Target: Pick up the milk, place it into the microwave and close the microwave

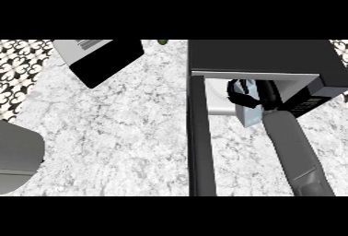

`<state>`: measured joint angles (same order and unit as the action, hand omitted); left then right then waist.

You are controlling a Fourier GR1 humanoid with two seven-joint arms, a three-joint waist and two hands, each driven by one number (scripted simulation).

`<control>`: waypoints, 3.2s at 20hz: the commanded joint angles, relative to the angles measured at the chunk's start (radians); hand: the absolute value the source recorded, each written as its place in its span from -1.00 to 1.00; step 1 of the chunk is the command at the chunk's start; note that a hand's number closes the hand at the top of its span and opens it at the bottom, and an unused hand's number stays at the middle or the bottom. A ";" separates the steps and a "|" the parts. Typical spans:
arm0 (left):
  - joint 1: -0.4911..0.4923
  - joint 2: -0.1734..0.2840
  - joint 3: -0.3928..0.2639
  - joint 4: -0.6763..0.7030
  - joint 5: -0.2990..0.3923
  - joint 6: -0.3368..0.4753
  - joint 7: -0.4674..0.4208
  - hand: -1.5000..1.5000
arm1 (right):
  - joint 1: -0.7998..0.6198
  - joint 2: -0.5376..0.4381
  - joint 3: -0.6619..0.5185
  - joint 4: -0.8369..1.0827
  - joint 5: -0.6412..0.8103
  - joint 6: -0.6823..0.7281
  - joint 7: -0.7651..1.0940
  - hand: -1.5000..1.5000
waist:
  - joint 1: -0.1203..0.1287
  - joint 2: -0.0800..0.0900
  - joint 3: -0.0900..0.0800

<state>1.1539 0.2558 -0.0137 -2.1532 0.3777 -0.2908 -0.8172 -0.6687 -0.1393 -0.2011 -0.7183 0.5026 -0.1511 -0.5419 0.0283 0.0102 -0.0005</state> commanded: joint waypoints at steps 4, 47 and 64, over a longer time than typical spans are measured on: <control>-0.045 0.027 0.037 0.055 0.034 -0.052 0.010 -1.00 | -0.160 -0.037 -0.043 0.261 0.077 -0.204 0.015 1.00 | 0.039 0.010 0.002; -0.194 -0.036 -0.232 -0.056 -0.272 0.009 0.193 -1.00 | -0.112 -0.064 -0.247 0.494 -0.133 0.087 -0.384 -1.00 | -0.015 -0.010 0.002; -0.509 -0.096 -0.395 0.029 -0.430 0.063 0.482 1.00 | 0.321 0.034 -0.145 0.127 -0.204 0.342 -0.461 -1.00 | -0.097 -0.026 -0.002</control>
<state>0.7177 0.1648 -0.3836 -2.1401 -0.0301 -0.2257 -0.4039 -0.4739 -0.1004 -0.3600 -0.5030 0.3222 0.1104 -0.9550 -0.0478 -0.0165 -0.0031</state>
